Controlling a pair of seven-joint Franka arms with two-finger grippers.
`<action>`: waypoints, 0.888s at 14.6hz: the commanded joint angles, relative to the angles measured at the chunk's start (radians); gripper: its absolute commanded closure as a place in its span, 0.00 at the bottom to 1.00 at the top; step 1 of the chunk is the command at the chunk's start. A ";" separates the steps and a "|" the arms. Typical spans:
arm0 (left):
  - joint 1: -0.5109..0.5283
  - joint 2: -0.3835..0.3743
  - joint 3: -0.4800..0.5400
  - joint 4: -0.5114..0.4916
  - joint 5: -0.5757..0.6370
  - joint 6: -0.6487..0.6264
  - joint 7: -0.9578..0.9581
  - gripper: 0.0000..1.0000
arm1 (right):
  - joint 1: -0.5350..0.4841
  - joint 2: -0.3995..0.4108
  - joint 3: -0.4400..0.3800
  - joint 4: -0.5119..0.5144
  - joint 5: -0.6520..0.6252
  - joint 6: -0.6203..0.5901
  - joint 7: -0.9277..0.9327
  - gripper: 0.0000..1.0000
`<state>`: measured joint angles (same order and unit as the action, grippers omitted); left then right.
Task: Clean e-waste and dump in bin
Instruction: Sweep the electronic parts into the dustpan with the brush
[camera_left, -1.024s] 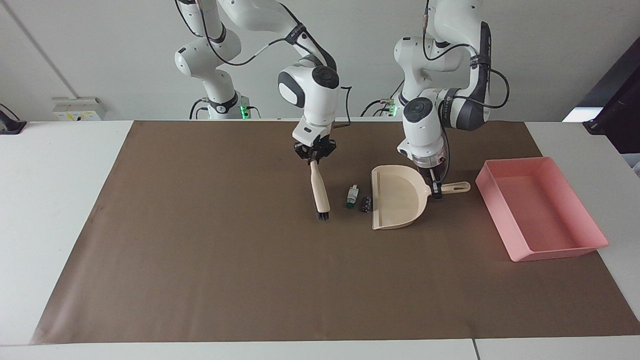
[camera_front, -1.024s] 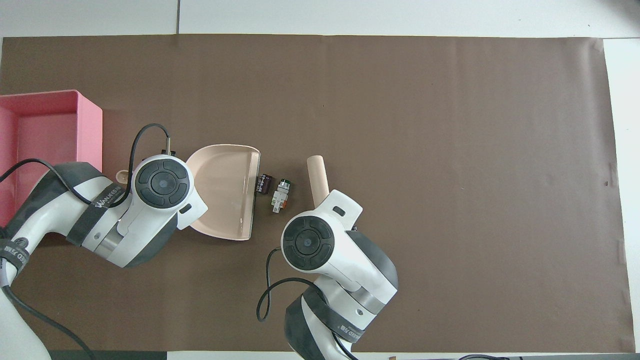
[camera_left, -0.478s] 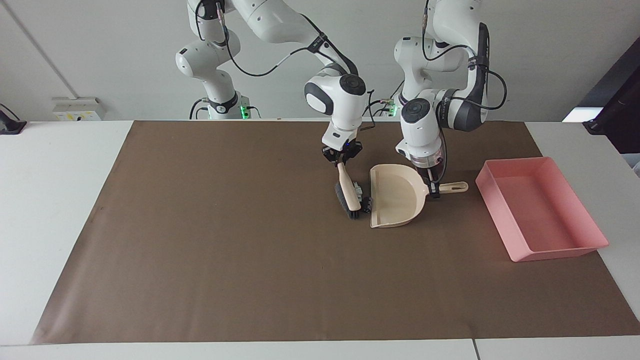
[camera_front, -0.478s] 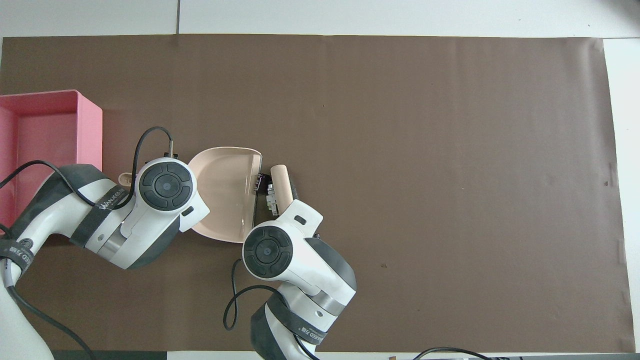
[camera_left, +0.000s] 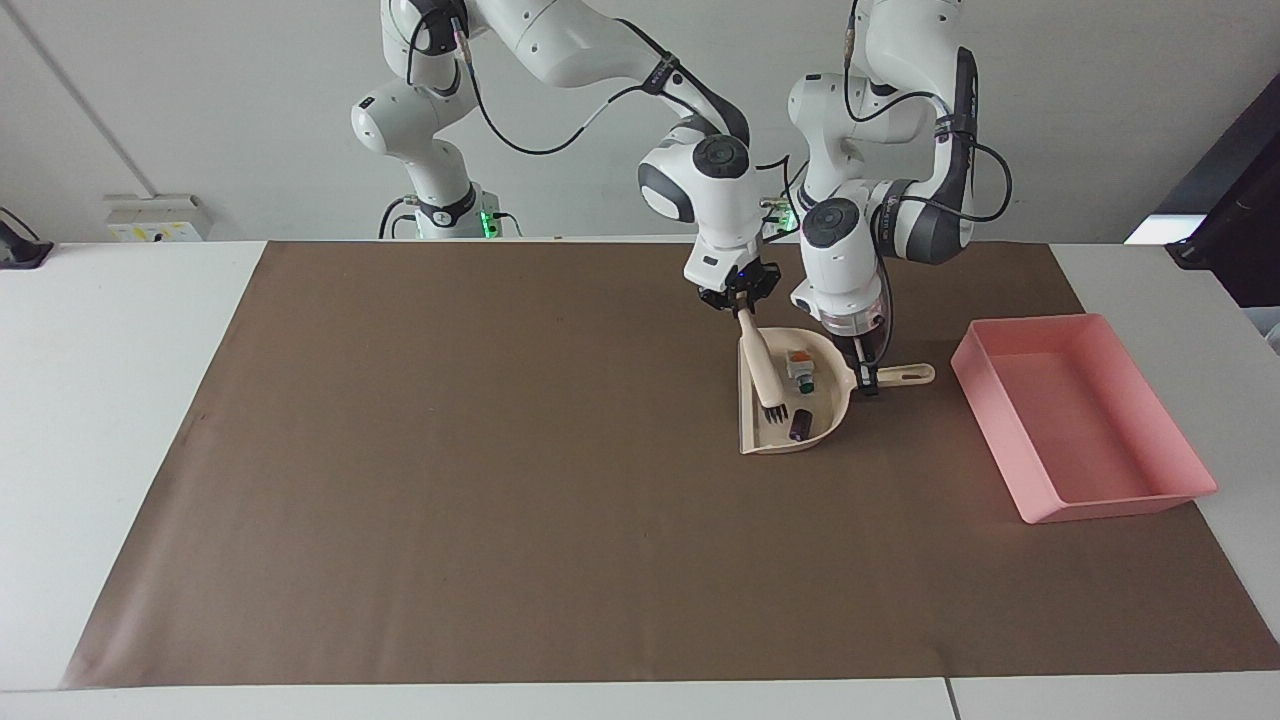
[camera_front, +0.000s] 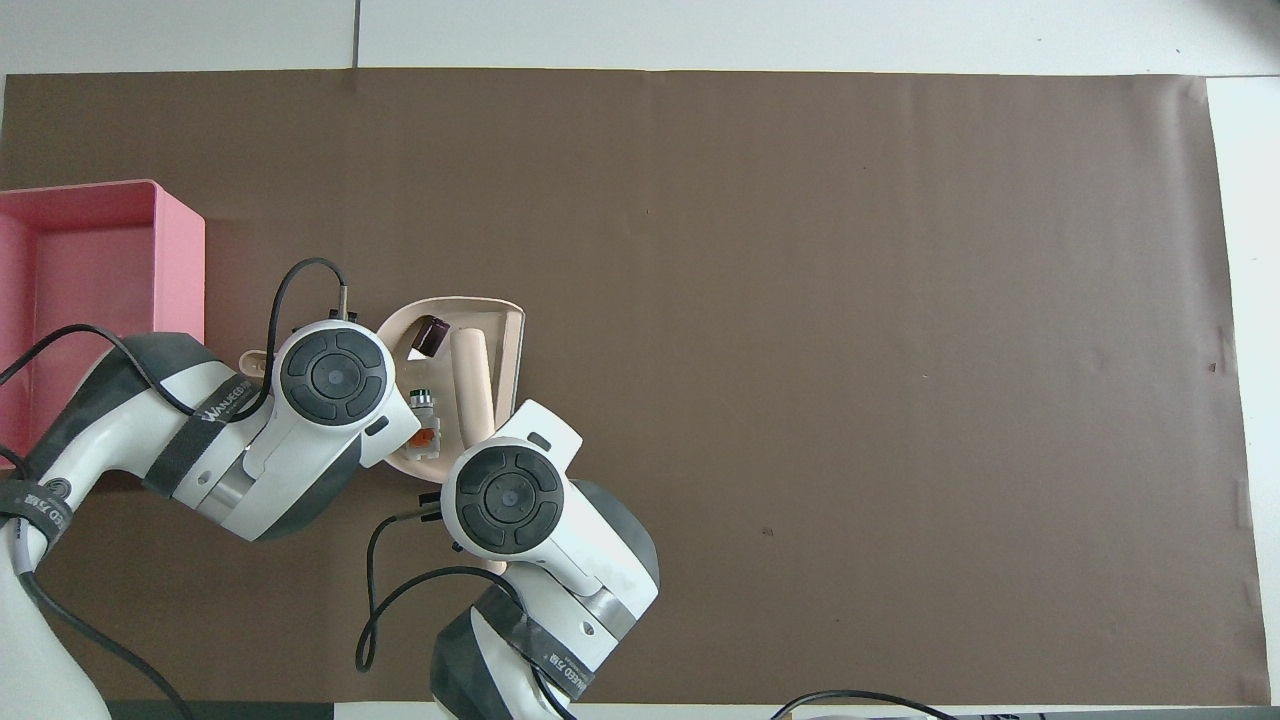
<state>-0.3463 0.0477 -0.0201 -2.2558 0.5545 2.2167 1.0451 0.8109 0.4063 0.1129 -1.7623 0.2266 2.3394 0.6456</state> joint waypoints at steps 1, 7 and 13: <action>-0.007 -0.023 0.003 -0.044 0.024 0.029 -0.034 1.00 | -0.009 0.023 0.010 0.027 0.031 0.018 -0.030 1.00; 0.044 -0.022 0.002 -0.087 -0.028 0.146 -0.027 1.00 | -0.021 -0.097 0.001 0.018 0.019 -0.155 0.025 1.00; 0.061 -0.051 0.003 -0.082 -0.050 0.132 0.008 1.00 | -0.192 -0.349 -0.004 -0.043 -0.048 -0.492 0.042 1.00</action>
<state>-0.3018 0.0341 -0.0173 -2.3109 0.5237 2.3244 1.0303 0.6968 0.1276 0.1010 -1.7481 0.2141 1.8984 0.6827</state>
